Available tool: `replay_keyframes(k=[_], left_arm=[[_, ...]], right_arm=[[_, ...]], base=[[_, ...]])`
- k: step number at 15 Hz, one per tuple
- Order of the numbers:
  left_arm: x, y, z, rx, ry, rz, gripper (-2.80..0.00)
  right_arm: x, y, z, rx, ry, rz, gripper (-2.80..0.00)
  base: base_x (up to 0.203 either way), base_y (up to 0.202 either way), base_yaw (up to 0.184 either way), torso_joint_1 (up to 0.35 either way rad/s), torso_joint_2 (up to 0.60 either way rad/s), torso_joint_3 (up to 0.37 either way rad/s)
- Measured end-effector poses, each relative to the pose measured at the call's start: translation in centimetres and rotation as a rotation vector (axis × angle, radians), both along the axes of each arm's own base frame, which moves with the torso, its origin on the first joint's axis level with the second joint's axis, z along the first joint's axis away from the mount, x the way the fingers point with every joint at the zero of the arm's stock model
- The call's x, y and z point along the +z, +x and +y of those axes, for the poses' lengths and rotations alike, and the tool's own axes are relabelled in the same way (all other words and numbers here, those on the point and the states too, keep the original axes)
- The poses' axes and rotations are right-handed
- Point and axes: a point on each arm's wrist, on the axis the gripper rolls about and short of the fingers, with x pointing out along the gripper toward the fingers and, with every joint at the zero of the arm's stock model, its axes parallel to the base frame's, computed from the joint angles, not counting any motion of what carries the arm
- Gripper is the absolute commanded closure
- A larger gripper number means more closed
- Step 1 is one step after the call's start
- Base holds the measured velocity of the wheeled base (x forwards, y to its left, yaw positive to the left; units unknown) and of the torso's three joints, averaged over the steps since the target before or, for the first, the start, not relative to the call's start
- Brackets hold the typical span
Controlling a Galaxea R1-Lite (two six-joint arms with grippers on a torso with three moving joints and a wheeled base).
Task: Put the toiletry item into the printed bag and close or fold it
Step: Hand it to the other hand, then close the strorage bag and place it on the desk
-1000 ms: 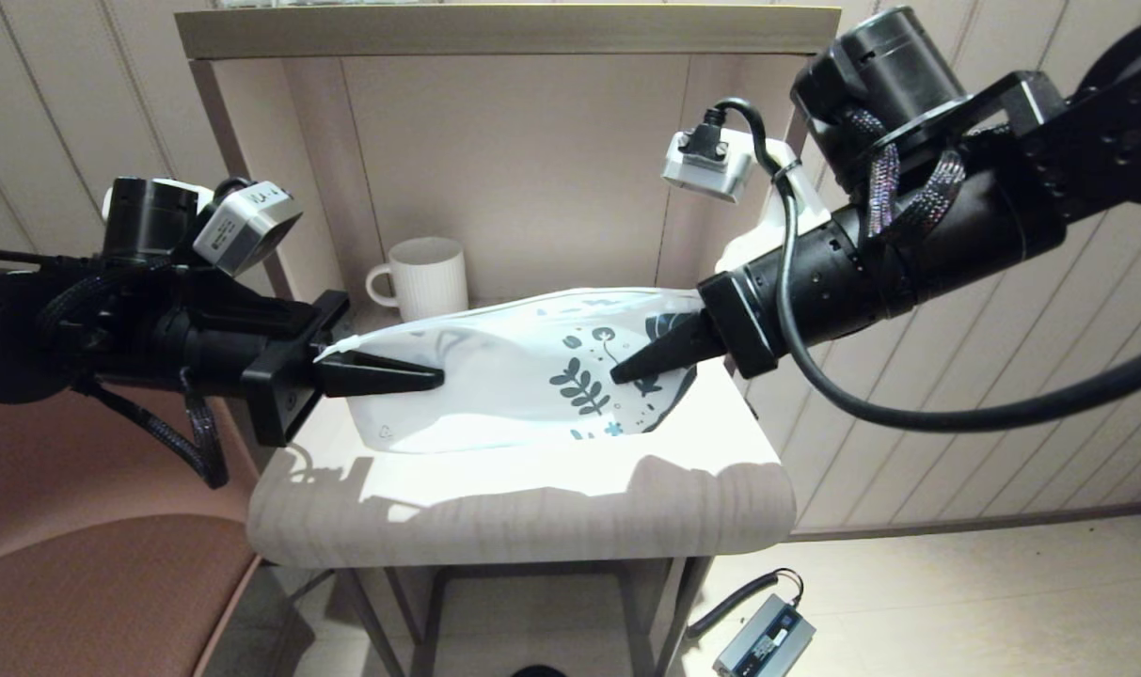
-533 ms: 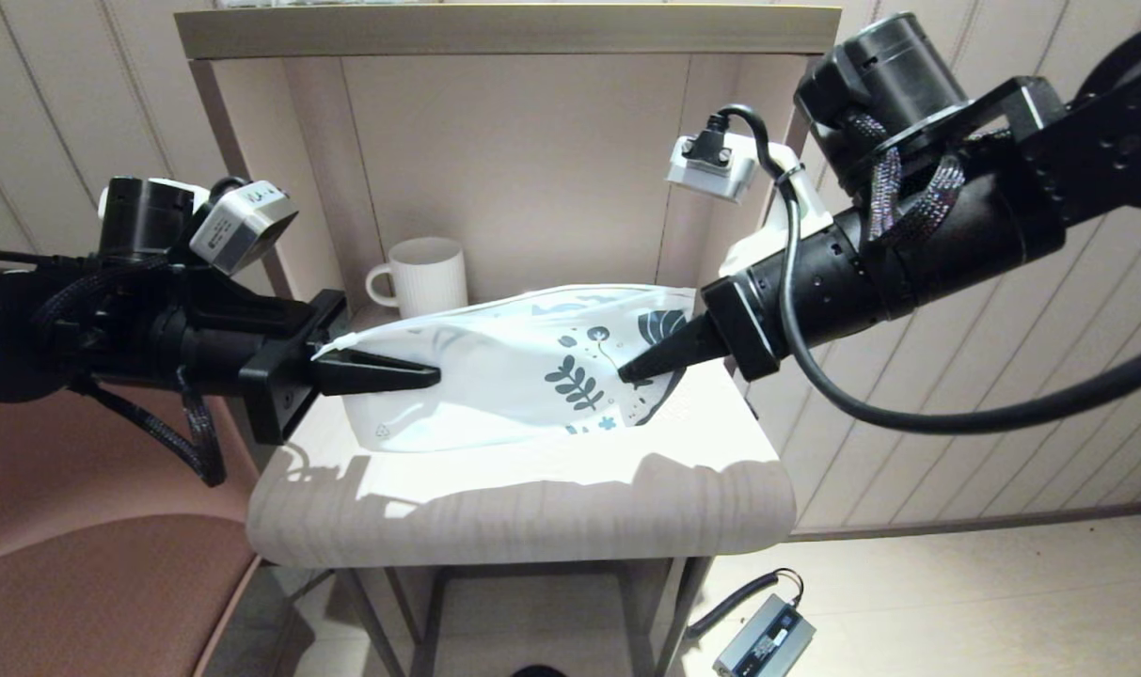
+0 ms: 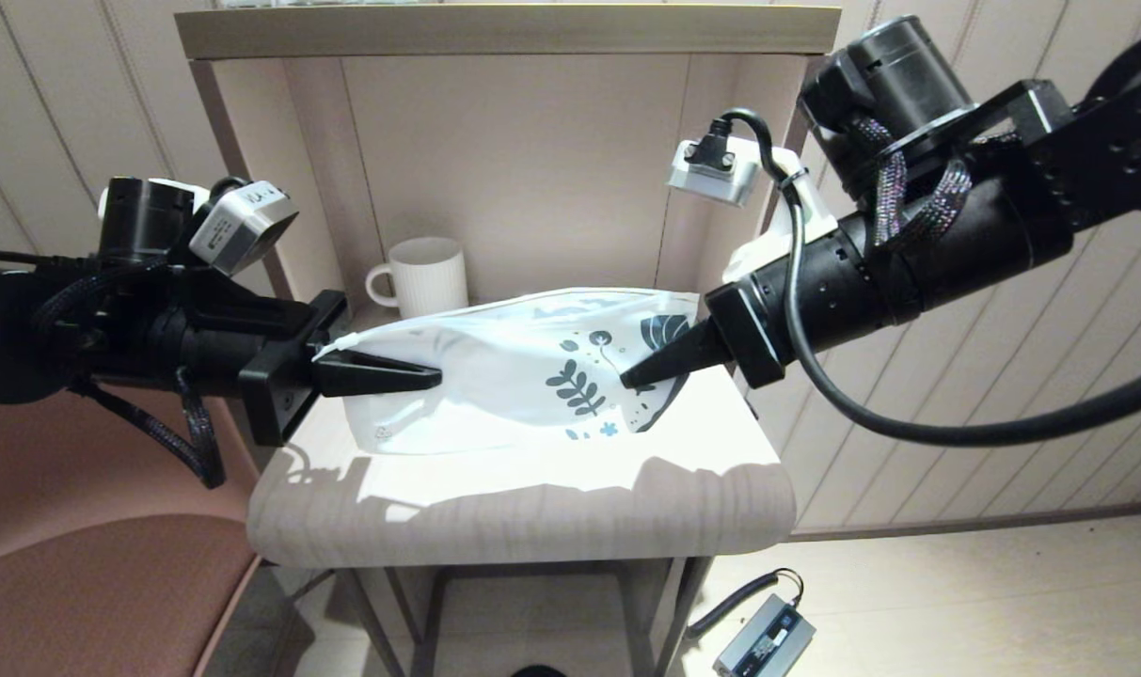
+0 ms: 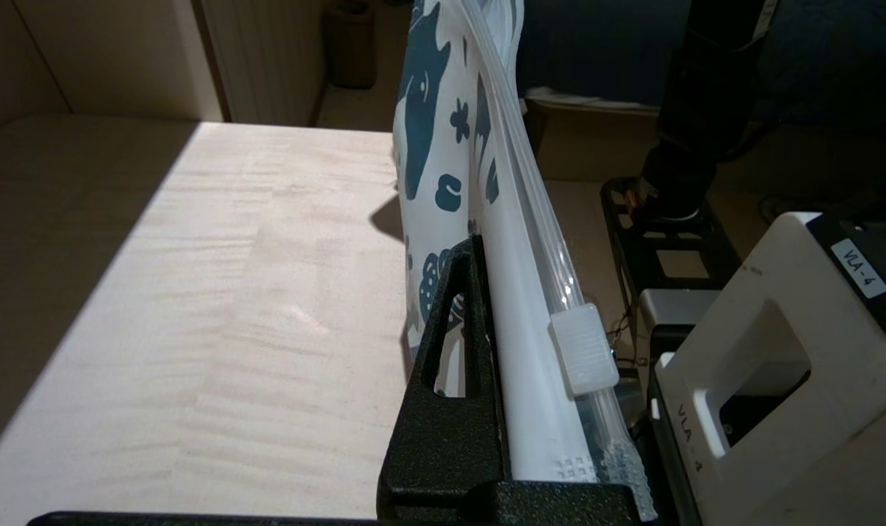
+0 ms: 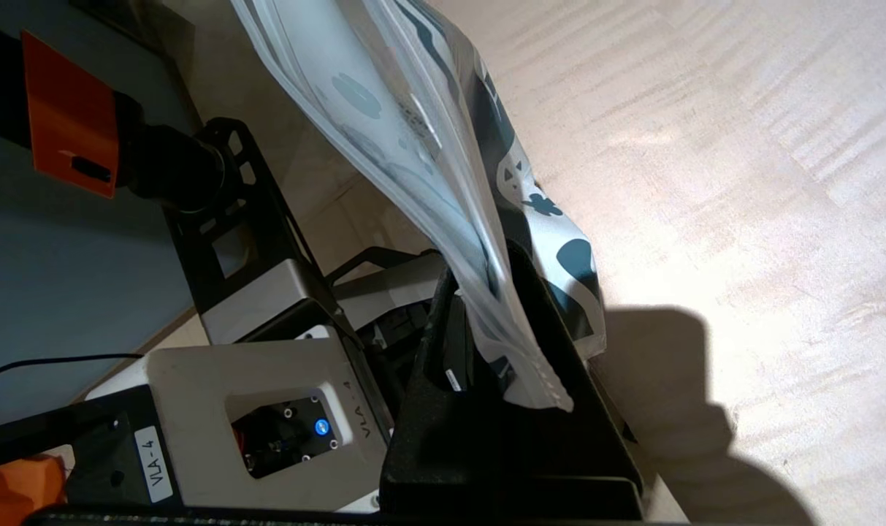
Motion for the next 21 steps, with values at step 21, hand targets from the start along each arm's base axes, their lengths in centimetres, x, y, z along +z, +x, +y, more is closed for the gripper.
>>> replay_keyframes(k=[21], left_arm=[[-2.6,-0.6,-5.7,-0.094,0.156,0.251,0.00]], right_arm=[[3.4,-3.1,2.3,0.122,-0.074,-0.408,-2.80]], base=[[0.000,0.000,0.000,0.000,0.00,0.000]])
